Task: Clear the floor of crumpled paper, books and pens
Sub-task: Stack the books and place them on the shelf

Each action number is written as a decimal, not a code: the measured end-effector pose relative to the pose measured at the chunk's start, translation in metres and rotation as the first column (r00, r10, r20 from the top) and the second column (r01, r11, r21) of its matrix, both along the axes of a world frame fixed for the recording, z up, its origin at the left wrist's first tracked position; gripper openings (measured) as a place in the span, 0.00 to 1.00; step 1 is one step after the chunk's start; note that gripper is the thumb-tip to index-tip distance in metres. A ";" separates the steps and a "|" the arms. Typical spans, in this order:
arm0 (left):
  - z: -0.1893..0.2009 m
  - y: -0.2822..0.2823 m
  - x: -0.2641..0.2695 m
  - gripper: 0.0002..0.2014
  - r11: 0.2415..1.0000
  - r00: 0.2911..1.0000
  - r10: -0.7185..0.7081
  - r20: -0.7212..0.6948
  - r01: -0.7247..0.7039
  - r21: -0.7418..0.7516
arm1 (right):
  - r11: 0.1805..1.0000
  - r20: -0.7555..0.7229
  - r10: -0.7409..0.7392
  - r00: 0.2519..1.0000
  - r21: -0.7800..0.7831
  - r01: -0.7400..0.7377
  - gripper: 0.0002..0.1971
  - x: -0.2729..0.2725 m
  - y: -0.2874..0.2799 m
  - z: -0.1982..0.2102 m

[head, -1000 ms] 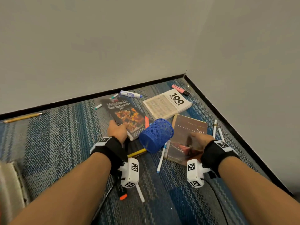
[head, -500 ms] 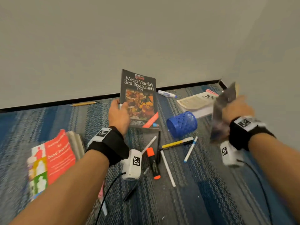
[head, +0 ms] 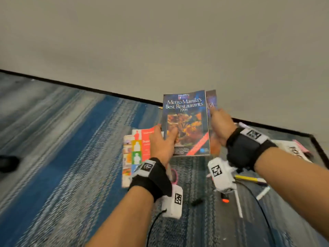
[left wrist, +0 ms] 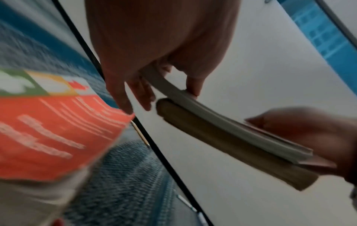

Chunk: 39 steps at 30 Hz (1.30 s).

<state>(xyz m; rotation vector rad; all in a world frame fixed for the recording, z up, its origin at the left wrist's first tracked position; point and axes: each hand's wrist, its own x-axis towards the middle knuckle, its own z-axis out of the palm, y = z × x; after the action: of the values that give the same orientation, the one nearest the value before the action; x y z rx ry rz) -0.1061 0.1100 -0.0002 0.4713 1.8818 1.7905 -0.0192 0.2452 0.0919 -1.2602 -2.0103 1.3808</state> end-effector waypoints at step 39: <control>-0.005 0.141 0.140 0.13 0.628 0.610 -0.752 -0.248 0.552 -0.548 | 0.957 0.962 0.138 0.235 -0.068 -0.281 0.20 0.231 0.104 -0.035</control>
<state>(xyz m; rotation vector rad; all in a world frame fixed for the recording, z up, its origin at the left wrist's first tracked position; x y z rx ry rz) 0.0335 0.2507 -0.0052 1.3293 1.9174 0.7594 0.2114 0.3494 0.0565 -2.1696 -3.0820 0.3930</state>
